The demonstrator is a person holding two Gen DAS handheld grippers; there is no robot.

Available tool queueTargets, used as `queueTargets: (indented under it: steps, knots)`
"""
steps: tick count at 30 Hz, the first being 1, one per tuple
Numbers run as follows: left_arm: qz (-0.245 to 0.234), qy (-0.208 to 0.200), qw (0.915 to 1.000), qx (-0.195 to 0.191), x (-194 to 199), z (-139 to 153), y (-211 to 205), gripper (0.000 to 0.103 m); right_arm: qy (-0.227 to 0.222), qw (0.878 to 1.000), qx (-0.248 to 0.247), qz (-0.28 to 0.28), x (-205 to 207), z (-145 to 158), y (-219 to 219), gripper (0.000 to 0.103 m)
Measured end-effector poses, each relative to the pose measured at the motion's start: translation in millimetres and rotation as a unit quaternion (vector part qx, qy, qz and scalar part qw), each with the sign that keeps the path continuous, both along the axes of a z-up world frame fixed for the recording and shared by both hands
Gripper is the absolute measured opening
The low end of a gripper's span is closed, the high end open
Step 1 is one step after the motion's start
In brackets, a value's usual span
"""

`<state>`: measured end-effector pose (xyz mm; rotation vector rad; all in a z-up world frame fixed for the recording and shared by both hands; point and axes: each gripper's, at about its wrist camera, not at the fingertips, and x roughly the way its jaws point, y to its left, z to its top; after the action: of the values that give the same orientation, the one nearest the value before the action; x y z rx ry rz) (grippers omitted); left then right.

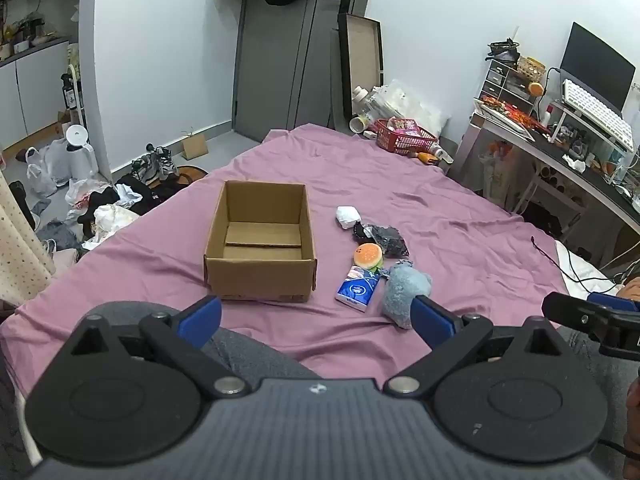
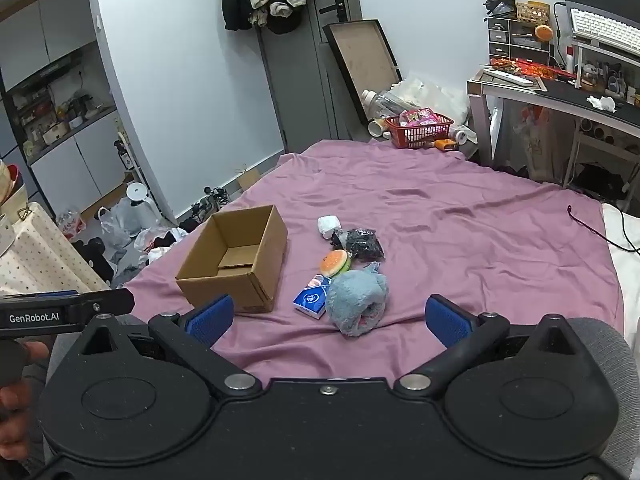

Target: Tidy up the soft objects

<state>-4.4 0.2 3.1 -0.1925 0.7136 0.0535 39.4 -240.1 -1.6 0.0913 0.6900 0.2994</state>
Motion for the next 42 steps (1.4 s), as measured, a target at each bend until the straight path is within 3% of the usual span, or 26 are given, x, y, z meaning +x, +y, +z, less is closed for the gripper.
queueTargets:
  steps: [8,42]
  knots:
    - [-0.005,-0.007,0.9999,0.006,0.2,6.2,-1.8,0.1,-0.005,1.0,0.002,0.0,4.2,13.5,5.8,0.103]
    - [-0.007,0.002,1.0,0.001,5.8,6.5,-6.7,0.1,-0.001,1.0,0.0,0.012,-1.1,5.4,-2.8,0.103]
